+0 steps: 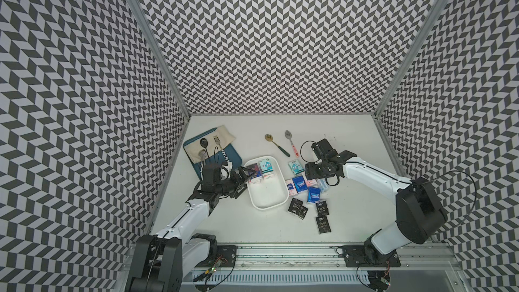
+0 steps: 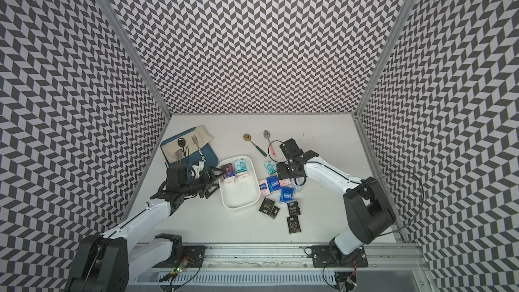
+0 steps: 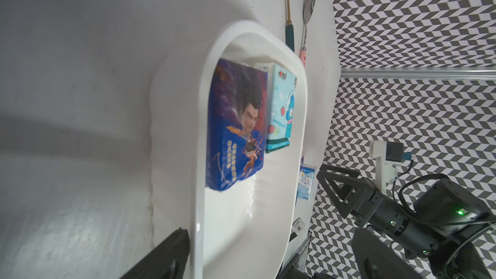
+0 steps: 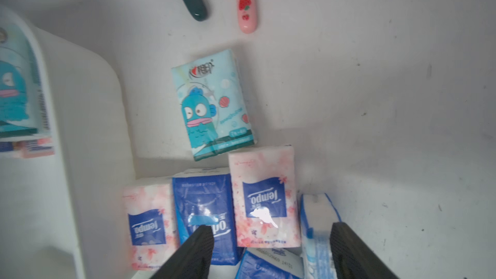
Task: Put the pocket tissues into the storage box
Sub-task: Adjust the storage box at the center of the board, then pick up the pocket tissues from the center of the board.
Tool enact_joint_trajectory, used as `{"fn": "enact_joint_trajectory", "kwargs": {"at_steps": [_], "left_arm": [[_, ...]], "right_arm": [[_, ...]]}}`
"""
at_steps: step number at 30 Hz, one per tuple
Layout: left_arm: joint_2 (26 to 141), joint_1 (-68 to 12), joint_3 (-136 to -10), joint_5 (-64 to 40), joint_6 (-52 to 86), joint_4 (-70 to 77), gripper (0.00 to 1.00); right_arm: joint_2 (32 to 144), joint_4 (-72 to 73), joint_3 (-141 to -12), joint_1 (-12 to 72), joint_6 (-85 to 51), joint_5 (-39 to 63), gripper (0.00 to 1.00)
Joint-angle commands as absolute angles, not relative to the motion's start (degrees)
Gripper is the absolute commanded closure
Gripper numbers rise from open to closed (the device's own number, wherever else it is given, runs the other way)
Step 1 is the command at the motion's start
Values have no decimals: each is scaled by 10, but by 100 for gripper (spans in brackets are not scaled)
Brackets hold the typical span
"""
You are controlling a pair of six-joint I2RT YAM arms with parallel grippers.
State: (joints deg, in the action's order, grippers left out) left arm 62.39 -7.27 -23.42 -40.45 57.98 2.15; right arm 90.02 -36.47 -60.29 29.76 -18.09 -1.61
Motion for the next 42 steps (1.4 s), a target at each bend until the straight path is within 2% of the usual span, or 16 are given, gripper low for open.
{"fn": "enact_joint_trajectory", "kwargs": {"at_steps": [1, 6, 12, 15, 19, 22, 28, 32, 36, 42], "left_arm": [[629, -58, -255, -394, 547, 6, 0], [638, -7, -265, -412, 515, -18, 0], [634, 31, -279, -417, 480, -52, 0], [632, 36, -276, -419, 478, -55, 0], [628, 40, -270, -423, 475, -58, 0], [626, 42, -270, -423, 472, -63, 0], [629, 47, -273, -422, 463, -69, 0], [637, 49, -278, -423, 457, -72, 0], [639, 50, -280, -422, 455, -73, 0], [637, 52, -280, -421, 453, -76, 0]], "right_arm": [[905, -360, -598, 286, -162, -47, 26], [912, -345, -582, 272, -160, -41, 26], [925, -330, -560, 264, -158, 0, 34], [927, -323, -552, 264, -162, 8, 44], [923, -324, -548, 263, -163, 2, 64], [914, -333, -553, 262, -161, -8, 71], [888, -380, -595, 262, -159, -36, 72], [873, -399, -639, 263, -167, -2, 72], [859, -368, -663, 264, -196, 109, 72], [837, -211, -626, 294, -301, 278, 72]]}}
